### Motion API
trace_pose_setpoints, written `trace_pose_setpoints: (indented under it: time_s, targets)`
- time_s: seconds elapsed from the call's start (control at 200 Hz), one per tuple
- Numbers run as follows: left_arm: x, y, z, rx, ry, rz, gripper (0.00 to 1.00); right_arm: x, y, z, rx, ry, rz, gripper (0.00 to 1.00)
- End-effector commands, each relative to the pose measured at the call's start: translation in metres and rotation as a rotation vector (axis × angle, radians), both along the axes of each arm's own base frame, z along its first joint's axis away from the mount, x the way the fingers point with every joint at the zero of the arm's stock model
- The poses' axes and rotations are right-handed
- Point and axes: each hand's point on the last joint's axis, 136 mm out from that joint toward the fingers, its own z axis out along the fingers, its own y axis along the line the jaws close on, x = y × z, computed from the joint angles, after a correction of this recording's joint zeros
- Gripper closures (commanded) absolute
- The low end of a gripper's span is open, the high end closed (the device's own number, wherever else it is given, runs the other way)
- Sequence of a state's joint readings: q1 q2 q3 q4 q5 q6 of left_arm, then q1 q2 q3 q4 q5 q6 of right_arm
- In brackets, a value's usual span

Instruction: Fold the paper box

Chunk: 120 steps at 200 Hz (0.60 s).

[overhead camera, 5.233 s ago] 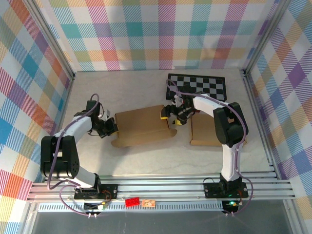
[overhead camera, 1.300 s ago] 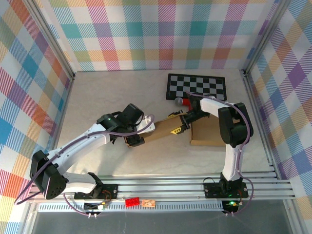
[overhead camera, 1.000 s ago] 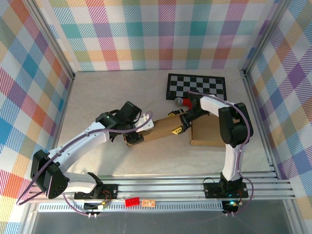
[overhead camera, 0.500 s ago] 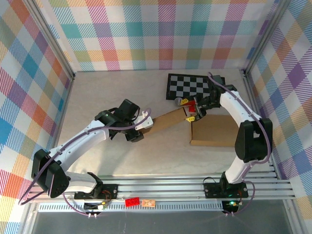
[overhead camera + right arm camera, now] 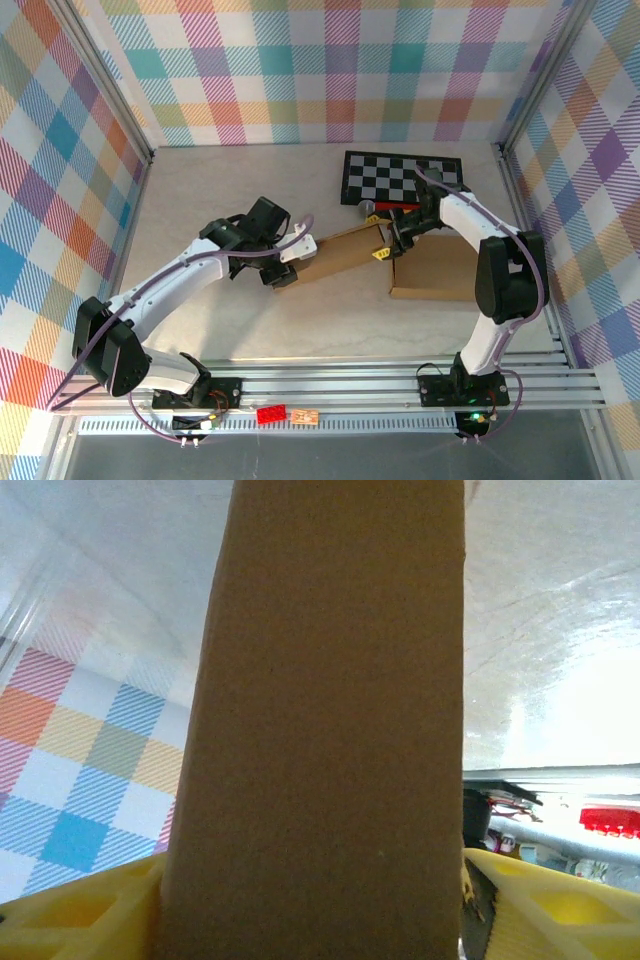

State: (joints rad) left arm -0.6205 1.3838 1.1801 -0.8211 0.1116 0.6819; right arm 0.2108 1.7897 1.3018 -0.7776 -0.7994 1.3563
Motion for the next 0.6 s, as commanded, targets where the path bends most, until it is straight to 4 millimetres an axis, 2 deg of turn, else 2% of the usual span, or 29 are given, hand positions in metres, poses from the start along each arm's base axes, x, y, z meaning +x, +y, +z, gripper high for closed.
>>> trace_pose_setpoints:
  time_s: [0.0, 0.245, 0.475, 0.595]
  targets:
    - [-0.005, -0.002, 0.005, -0.025, 0.062, -0.012, 0.47, -0.004, 0.004, -0.004, 0.011, 0.079, -0.031, 0.29]
    - [0.002, -0.001, 0.0, -0.05, 0.119, 0.018, 0.47, 0.013, -0.004, 0.005, -0.057, 0.029, -0.07, 0.23]
    - [0.006, -0.002, -0.002, -0.048, 0.13, 0.026, 0.47, 0.029, -0.046, 0.028, -0.222, -0.137, -0.156, 0.2]
    - [0.008, -0.002, -0.003, -0.047, 0.133, 0.029, 0.47, 0.028, -0.07, 0.035, -0.282, -0.191, -0.21, 0.2]
